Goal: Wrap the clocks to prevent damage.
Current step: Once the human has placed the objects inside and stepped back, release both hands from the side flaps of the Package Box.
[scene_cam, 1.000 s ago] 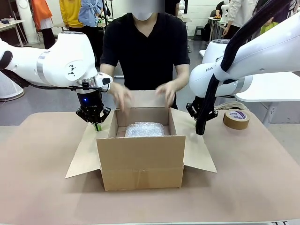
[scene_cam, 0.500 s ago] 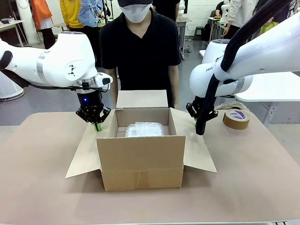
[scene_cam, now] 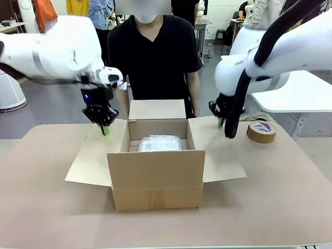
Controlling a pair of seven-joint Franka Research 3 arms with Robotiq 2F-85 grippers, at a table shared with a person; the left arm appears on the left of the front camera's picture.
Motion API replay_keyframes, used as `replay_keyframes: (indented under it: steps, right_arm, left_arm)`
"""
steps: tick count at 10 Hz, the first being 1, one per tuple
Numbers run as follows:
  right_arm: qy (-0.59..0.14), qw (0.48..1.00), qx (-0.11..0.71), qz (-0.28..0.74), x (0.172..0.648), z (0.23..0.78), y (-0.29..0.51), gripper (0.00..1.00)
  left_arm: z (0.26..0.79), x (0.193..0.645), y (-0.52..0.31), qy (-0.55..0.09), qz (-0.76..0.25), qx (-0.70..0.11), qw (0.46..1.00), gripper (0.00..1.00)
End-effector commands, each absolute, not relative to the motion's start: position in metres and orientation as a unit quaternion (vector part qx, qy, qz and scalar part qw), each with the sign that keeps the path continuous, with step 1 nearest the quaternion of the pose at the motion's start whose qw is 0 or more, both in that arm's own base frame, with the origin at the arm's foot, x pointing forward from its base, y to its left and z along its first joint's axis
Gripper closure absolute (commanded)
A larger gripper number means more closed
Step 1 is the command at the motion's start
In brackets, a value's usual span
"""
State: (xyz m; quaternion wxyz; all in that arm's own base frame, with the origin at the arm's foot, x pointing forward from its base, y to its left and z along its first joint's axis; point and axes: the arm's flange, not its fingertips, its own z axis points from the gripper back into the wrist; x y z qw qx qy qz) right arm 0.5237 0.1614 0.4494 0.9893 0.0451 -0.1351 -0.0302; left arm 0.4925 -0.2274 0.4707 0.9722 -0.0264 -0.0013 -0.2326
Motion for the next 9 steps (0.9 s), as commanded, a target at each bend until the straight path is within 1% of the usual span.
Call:
replay_keyframes:
  steps: [1,2,3,4,5,6,7,9]
  right_arm:
    - [-0.139,0.989,0.037,0.034,0.501,0.496,0.133,0.99]
    - [-0.13,0.988,0.013,0.088,0.492,0.516,0.122,0.99]
    - [-0.132,0.987,-0.024,0.09,0.485,0.53,0.109,0.99]
    - [-0.116,0.986,-0.042,0.116,0.477,0.537,0.102,0.99]
    - [-0.1,0.981,-0.062,0.153,0.467,0.54,0.094,0.99]
    - [-0.095,0.972,-0.073,0.204,0.457,0.542,0.083,0.99]
    - [-0.094,0.96,-0.082,0.25,0.451,0.543,0.07,0.99]
    - [-0.095,0.959,-0.065,0.257,0.451,0.541,0.05,0.99]
  left_arm:
    - [0.522,0.491,-0.207,0.041,-0.321,-0.044,0.945,1.0]
    - [0.54,0.483,-0.201,0.059,-0.357,-0.053,0.931,1.0]
    - [0.553,0.472,-0.195,0.081,-0.389,-0.036,0.917,1.0]
    - [0.563,0.467,-0.19,0.098,-0.426,-0.032,0.899,1.0]
    - [0.567,0.455,-0.182,0.102,-0.454,-0.033,0.884,1.0]
    - [0.569,0.444,-0.171,0.105,-0.489,-0.05,0.865,1.0]
    - [0.571,0.445,-0.161,0.107,-0.513,-0.065,0.849,1.0]
    - [0.562,0.432,-0.163,0.101,-0.528,-0.057,0.841,1.0]
